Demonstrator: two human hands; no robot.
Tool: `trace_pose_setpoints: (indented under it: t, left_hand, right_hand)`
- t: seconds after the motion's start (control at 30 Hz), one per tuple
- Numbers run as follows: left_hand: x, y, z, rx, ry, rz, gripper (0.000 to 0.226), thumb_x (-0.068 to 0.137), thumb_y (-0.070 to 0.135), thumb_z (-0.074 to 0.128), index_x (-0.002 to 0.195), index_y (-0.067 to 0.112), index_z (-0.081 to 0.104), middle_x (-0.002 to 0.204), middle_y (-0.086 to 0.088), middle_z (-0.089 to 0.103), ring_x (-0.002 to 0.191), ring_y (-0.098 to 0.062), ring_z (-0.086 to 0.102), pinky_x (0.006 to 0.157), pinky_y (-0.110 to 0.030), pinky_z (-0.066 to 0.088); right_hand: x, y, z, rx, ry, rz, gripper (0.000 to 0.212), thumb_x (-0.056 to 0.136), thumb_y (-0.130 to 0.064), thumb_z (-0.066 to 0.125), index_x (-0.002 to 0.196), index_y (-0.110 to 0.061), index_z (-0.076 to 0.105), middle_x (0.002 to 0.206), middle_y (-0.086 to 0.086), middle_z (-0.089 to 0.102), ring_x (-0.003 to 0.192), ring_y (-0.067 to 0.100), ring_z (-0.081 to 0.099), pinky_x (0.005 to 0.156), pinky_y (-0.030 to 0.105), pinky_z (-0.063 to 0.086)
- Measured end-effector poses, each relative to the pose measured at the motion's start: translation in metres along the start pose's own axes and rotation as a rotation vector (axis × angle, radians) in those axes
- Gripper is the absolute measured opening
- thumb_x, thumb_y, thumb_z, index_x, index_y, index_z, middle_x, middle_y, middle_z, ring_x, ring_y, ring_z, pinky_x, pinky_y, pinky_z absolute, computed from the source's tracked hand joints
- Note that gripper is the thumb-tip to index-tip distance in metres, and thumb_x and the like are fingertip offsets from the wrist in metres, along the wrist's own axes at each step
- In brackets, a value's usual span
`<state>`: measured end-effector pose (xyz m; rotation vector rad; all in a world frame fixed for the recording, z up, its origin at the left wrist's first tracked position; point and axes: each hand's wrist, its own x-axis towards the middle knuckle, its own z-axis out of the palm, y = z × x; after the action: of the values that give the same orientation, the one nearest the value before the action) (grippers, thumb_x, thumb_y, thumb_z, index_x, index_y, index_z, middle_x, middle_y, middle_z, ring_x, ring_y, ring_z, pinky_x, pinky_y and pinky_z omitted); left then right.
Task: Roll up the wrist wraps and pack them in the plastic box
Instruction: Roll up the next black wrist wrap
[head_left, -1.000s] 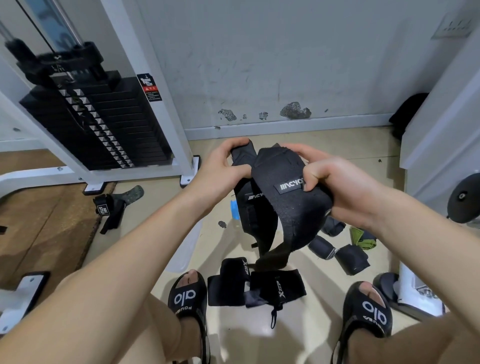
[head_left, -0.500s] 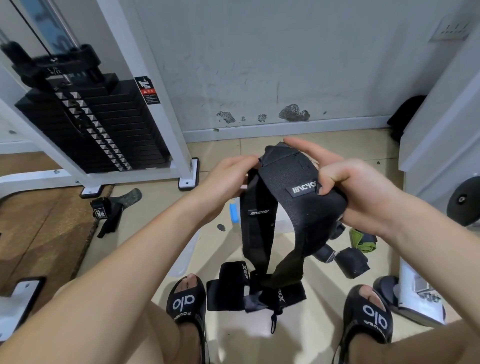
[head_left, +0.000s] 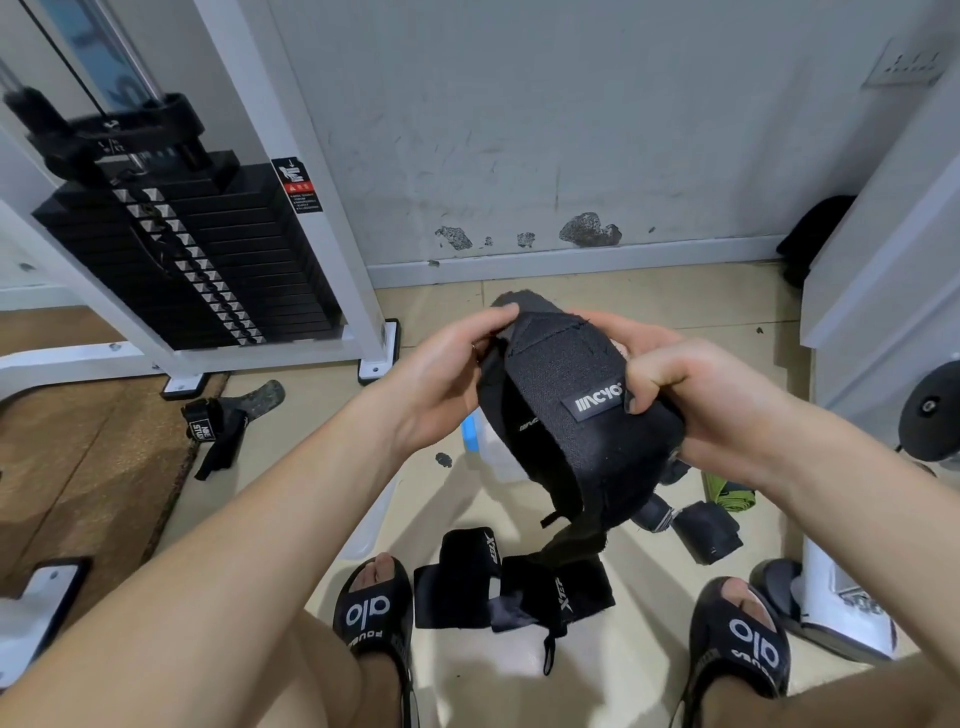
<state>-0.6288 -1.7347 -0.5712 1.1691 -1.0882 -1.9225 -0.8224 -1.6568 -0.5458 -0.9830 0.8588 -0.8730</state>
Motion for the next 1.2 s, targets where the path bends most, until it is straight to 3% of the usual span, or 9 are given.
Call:
trace_pose_setpoints:
  t: [0.1, 0.23, 0.3, 0.43, 0.53, 0.67, 0.9, 1.1, 1.2]
  left_hand:
    - [0.000, 0.003, -0.003, -0.021, 0.021, 0.058, 0.022, 0.104, 0.026, 0.057, 0.108, 0.010, 0.073, 0.097, -0.002, 0.078, 0.091, -0.013, 0.073, 0.101, -0.032, 0.052]
    - [0.002, 0.003, -0.004, 0.121, 0.148, 0.141, 0.036, 0.102, 0.027, 0.063, 0.118, -0.004, 0.070, 0.103, -0.012, 0.074, 0.092, -0.022, 0.069, 0.091, -0.035, 0.051]
    - [0.003, 0.003, -0.005, 0.181, 0.162, 0.176, 0.028, 0.102, 0.028, 0.064, 0.106, 0.002, 0.072, 0.094, -0.011, 0.072, 0.086, -0.023, 0.066, 0.084, -0.035, 0.049]
    - [0.003, -0.001, -0.005, 0.265, 0.128, 0.213, 0.023, 0.101, 0.027, 0.065, 0.081, 0.016, 0.062, 0.081, -0.006, 0.066, 0.074, -0.018, 0.059, 0.070, -0.030, 0.045]
    - [0.003, -0.002, -0.001, 0.278, 0.107, 0.231, 0.019, 0.102, 0.024, 0.064, 0.088, 0.011, 0.067, 0.087, -0.009, 0.068, 0.077, -0.019, 0.062, 0.071, -0.029, 0.049]
    - [0.003, -0.002, 0.000, 0.291, 0.137, 0.266, 0.031, 0.101, 0.022, 0.065, 0.107, -0.009, 0.068, 0.092, -0.013, 0.069, 0.083, -0.021, 0.063, 0.078, -0.032, 0.049]
    - [0.005, -0.002, 0.001, 0.306, 0.161, 0.276, 0.023, 0.099, 0.021, 0.068, 0.102, -0.001, 0.072, 0.089, -0.007, 0.071, 0.081, -0.017, 0.064, 0.075, -0.028, 0.049]
    - [0.003, -0.001, 0.002, 0.329, 0.141, 0.299, 0.012, 0.099, 0.017, 0.067, 0.088, 0.014, 0.072, 0.075, 0.002, 0.071, 0.066, -0.009, 0.064, 0.061, -0.017, 0.049]
    - [0.002, -0.001, 0.003, 0.339, 0.145, 0.303, 0.008, 0.097, 0.016, 0.070, 0.091, 0.012, 0.072, 0.077, -0.001, 0.071, 0.070, -0.012, 0.064, 0.064, -0.019, 0.051]
  right_hand:
    - [0.000, 0.000, 0.001, -0.026, 0.009, 0.050, 0.075, 0.063, 0.009, 0.032, 0.127, -0.009, 0.066, 0.091, 0.013, 0.067, 0.064, 0.019, 0.064, 0.046, 0.020, 0.045]
    - [0.002, 0.004, -0.002, -0.097, -0.012, 0.073, 0.079, 0.055, 0.004, 0.041, 0.128, -0.010, 0.066, 0.094, 0.014, 0.065, 0.072, 0.020, 0.063, 0.053, 0.021, 0.046]
    - [0.003, 0.006, -0.003, -0.122, -0.018, 0.082, 0.073, 0.062, 0.001, 0.046, 0.131, -0.011, 0.065, 0.101, 0.018, 0.070, 0.082, 0.021, 0.067, 0.066, 0.025, 0.051]
    - [0.005, 0.014, 0.000, -0.190, 0.036, 0.073, 0.040, 0.093, -0.021, 0.066, 0.133, -0.018, 0.065, 0.128, 0.009, 0.072, 0.119, 0.029, 0.068, 0.108, 0.048, 0.047]
    - [0.007, 0.017, 0.004, -0.205, 0.128, 0.045, 0.029, 0.103, -0.026, 0.058, 0.129, -0.019, 0.067, 0.121, 0.005, 0.075, 0.111, 0.023, 0.073, 0.091, 0.036, 0.057]
    - [0.011, 0.021, 0.003, -0.248, 0.237, -0.014, 0.021, 0.104, -0.017, 0.056, 0.119, -0.010, 0.070, 0.104, 0.006, 0.078, 0.089, 0.016, 0.073, 0.068, 0.021, 0.055]
    - [0.015, 0.020, -0.004, -0.267, 0.238, -0.046, 0.018, 0.101, -0.006, 0.056, 0.114, -0.005, 0.069, 0.095, 0.005, 0.076, 0.084, 0.015, 0.072, 0.071, 0.021, 0.054]
    - [0.016, 0.018, -0.006, -0.256, 0.261, -0.021, 0.038, 0.098, 0.002, 0.054, 0.127, -0.019, 0.067, 0.116, 0.012, 0.076, 0.105, 0.028, 0.073, 0.089, 0.032, 0.057]
    - [0.018, 0.018, -0.005, -0.285, 0.341, -0.051, 0.026, 0.099, -0.007, 0.059, 0.120, -0.016, 0.072, 0.114, 0.011, 0.076, 0.110, 0.029, 0.072, 0.099, 0.039, 0.054]
